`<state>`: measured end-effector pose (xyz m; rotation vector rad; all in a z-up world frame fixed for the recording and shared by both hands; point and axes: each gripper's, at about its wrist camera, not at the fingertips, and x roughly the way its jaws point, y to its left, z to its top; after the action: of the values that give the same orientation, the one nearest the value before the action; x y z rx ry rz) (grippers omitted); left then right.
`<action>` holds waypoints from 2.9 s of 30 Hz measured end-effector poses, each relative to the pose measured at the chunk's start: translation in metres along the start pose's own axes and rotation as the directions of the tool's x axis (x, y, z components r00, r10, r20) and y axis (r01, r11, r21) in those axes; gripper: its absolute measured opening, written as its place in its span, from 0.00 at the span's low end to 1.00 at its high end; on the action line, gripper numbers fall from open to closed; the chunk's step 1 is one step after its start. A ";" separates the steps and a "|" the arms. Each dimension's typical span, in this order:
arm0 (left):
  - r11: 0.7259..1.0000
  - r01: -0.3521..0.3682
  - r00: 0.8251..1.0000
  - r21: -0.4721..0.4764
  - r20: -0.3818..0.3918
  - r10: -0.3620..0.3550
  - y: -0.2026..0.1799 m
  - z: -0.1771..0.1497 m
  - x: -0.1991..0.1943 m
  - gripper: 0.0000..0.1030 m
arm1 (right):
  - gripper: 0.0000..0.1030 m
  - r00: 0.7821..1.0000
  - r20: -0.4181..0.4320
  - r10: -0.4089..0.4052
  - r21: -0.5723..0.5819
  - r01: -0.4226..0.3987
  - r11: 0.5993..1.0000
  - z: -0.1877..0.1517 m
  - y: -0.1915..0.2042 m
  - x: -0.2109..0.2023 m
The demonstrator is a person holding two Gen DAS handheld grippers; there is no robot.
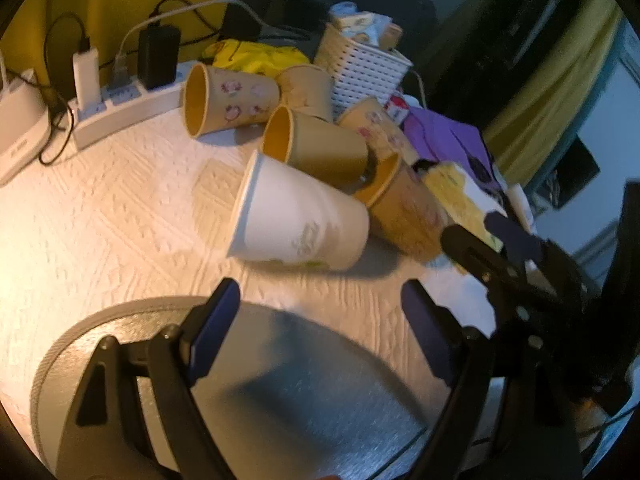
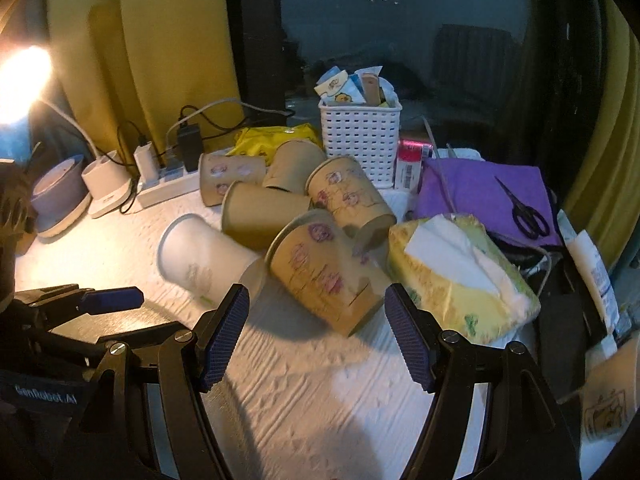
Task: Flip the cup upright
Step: 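Grasp the white cup's rim with the left gripper and lift it, then carry the cup over the mat with the left tool while the right tool approaches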
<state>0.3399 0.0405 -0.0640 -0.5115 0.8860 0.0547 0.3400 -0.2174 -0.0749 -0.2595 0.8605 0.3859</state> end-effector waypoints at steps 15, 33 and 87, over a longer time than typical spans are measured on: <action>0.940 0.055 0.996 -0.338 -0.052 -0.077 0.029 0.035 0.051 0.81 | 0.71 1.000 -0.004 -0.014 0.041 0.014 0.999 0.001 -0.028 0.016; 0.994 0.046 0.997 -0.100 -0.052 -0.051 0.009 0.011 0.014 0.64 | 0.71 1.000 0.025 -0.006 0.098 0.003 0.995 -0.010 -0.028 -0.015; 0.884 -0.017 0.965 0.468 0.240 -0.109 0.007 -0.213 -0.182 0.64 | 0.71 0.844 -0.097 0.528 0.062 -0.524 0.849 -0.114 0.162 -0.159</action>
<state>0.0673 -0.0194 -0.0409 -0.0665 0.5975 -0.1327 0.0987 -0.1502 -0.0343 -0.0040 1.0446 0.8786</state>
